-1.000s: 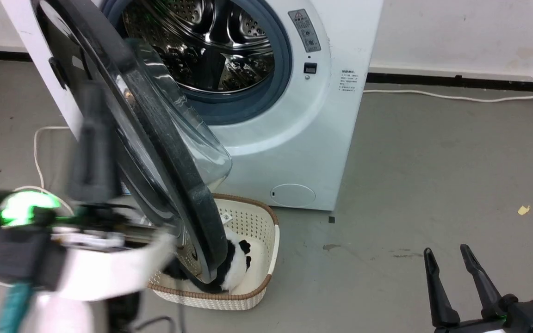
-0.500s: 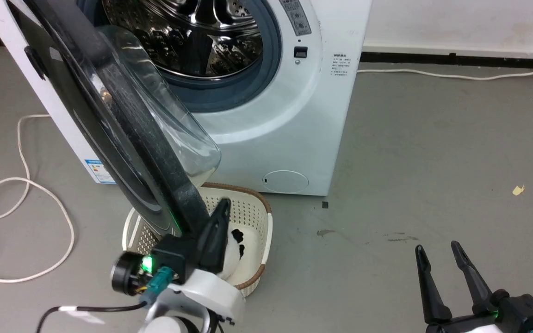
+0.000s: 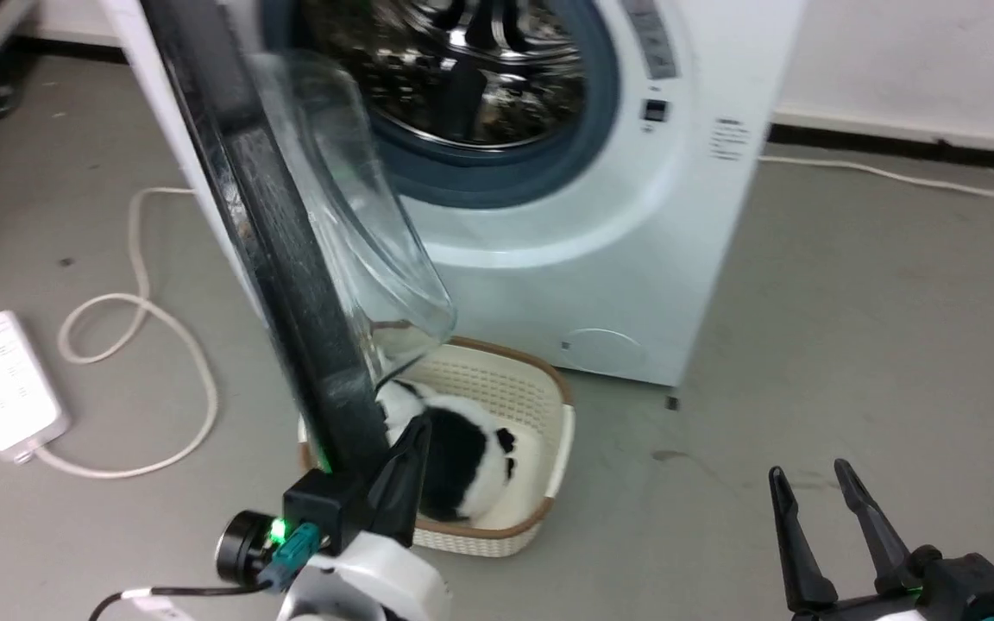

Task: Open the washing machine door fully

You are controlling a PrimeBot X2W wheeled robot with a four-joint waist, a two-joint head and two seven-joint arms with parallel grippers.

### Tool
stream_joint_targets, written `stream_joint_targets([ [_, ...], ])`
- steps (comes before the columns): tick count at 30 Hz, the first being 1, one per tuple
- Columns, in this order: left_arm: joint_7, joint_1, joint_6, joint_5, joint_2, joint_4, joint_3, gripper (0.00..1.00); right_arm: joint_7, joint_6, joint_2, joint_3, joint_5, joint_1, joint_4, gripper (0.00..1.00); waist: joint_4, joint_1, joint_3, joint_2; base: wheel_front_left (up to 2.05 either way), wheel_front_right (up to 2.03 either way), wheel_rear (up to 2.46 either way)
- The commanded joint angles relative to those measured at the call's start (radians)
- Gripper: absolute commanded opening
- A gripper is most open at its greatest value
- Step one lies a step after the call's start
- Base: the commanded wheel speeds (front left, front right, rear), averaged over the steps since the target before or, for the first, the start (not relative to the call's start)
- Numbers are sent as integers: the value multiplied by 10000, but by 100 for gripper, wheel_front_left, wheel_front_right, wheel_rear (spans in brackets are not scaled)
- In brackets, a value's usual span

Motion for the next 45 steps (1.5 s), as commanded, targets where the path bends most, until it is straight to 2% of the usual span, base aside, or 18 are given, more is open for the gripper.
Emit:
stream_joint_targets([
  [1, -49, 144, 162, -53, 267, 7, 264, 0, -43, 8, 34, -8, 20, 51, 19, 100, 539, 0, -87, 0, 0, 0, 0],
  [3, -46, 194, 169, -86, 321, -18, 312, 0, -43, 8, 34, -37, 16, 73, 18, 100, 747, 0, -84, 0, 0, 0, 0],
  [4, -24, 309, 201, -155, 454, -72, 443, 0, -43, 8, 34, -41, -14, 99, 22, 100, 1125, 0, -52, 0, 0, 0, 0],
  [5, -24, 309, 201, -155, 454, -72, 443, 0, -43, 8, 34, -41, -14, 99, 22, 100, 1125, 0, -52, 0, 0, 0, 0],
  [9, 9, 495, 342, -428, 792, -166, 955, 0, -43, 8, 34, 26, -129, 47, 41, 100, 2000, 0, 104, 0, 0, 0, 0],
  [17, -4, 81, 394, -1188, 1421, -13, 2125, 0, -43, 8, 34, 185, -528, -157, 71, 100, 2726, 0, 641, 0, 0, 0, 0],
  [23, 116, -805, 289, -1780, 2182, 828, 3053, 0, 56, 8, 34, 242, -920, -344, 21, 100, 2701, 0, 1299, 0, 0, 0, 0],
  [24, 130, -1259, 89, -1920, 2703, 1550, 3338, 0, 171, 8, 34, 235, -1117, -468, -57, 100, 2542, 0, 1635, 0, 0, 0, 0],
  [25, 89, -1421, 34, -1974, 2865, 1784, 3448, 0, 202, 8, 34, 214, -1159, -498, -91, 100, 2491, 0, 1745, 0, 0, 0, 0],
  [36, -455, -3519, -351, -2172, 4511, 4618, 4137, 0, 385, 8, 34, -82, -1717, -898, -468, 100, 1963, 0, 2744, 0, 0, 0, 0],
  [40, -743, -4226, -393, -2086, 4925, 5581, 4153, 0, 439, 8, 34, -240, -1817, -985, -585, 100, 1905, 0, 2897, 0, 0, 0, 0],
  [45, -1204, -4697, -445, -1927, 5090, 6381, 4075, 0, 407, 8, 34, -339, -1759, -1039, -536, 100, 1886, 0, 2791, 0, 0, 0, 0],
])
